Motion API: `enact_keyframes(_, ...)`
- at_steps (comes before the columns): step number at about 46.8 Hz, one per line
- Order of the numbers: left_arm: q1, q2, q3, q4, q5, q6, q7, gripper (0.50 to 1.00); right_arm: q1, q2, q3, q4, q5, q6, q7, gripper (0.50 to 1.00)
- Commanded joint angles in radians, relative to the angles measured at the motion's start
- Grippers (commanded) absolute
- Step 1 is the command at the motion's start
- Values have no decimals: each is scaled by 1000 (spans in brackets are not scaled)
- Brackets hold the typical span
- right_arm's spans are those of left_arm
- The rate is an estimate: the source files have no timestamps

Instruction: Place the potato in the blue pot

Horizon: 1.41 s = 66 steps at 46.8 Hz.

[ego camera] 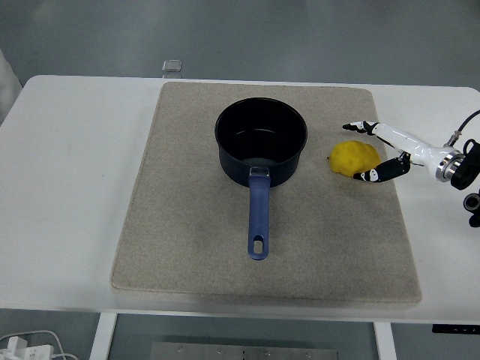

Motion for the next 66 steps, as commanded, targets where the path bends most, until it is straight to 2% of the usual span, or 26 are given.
enact_keyframes(1, 0, 0, 0, 0, 0, 0, 0, 999, -1, 17, 0, -11, 0, 1, 0, 891)
enact_keyframes(5, 0, 0, 0, 0, 0, 0, 0, 999, -5, 31, -1, -24, 0, 2, 1, 811)
enact_keyframes(14, -1, 0, 0, 0, 0, 0, 0, 999, -1, 37, -24, -42, 0, 1, 1, 795)
enact_keyframes(22, -1, 0, 0, 0, 0, 0, 0, 999, -3, 48, -31, -51, 0, 7, 1, 611)
enact_keyframes(26, 0, 0, 0, 0, 0, 0, 0, 999, -1, 48, -32, -51, 0, 11, 3, 500)
enact_keyframes(40, 0, 0, 0, 0, 0, 0, 0, 999, 3, 48, -38, -51, 12, 43, 1, 500)
enact_keyframes(66, -1, 0, 0, 0, 0, 0, 0, 999, 5, 42, -23, -51, 32, 47, -3, 500)
